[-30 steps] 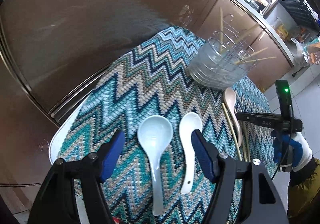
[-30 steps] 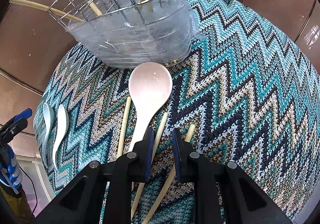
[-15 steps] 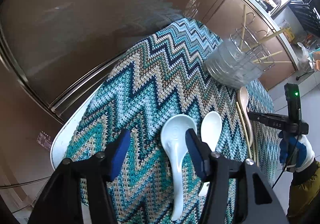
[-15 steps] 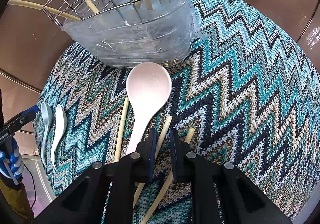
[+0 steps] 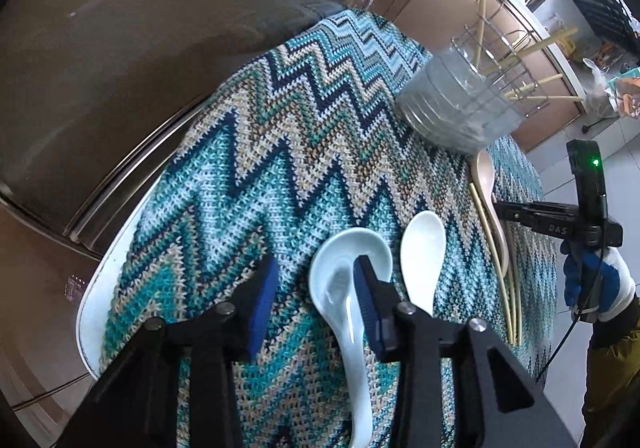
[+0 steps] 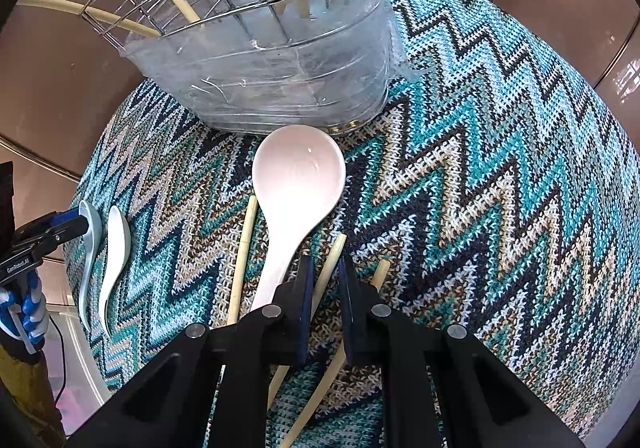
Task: Organize utensils
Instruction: 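Close the left gripper on the white spoon handle while the right gripper closes on the chopstick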
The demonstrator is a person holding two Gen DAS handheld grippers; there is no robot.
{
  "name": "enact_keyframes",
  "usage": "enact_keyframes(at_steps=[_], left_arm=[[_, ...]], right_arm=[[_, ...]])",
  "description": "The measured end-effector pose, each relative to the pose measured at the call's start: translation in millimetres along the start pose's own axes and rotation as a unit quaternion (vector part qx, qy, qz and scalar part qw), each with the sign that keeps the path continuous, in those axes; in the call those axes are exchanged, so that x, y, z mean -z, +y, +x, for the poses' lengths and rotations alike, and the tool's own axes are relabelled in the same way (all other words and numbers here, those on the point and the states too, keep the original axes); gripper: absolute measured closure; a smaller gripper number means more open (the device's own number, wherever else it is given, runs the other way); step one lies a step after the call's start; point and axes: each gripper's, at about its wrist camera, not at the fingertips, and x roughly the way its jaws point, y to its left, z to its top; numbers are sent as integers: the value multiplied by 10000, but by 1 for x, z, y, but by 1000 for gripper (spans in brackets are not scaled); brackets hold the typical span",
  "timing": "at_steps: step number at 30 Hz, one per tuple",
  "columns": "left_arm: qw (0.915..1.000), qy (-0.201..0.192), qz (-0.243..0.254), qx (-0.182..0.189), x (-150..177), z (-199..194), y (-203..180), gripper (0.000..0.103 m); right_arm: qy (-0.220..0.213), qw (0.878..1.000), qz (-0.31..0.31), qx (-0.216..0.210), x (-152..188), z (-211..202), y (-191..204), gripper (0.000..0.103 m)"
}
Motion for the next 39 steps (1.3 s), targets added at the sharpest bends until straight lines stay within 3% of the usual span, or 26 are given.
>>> enact_keyframes(at_steps=[13,26,39], left_arm=[[9999,-27,-128,29,0,1,5,97],[9987,-460,-151,-181,1,-15,2,99],[9941,-1013,-184,-352,14,-52,-4,99]], right_arm=[[-115,9999,113,-21,3,-2,1,96],[-520,9978,307,-260,19,-35,-12,97],[-1210,9918,148,-395,41,-100,15,98]])
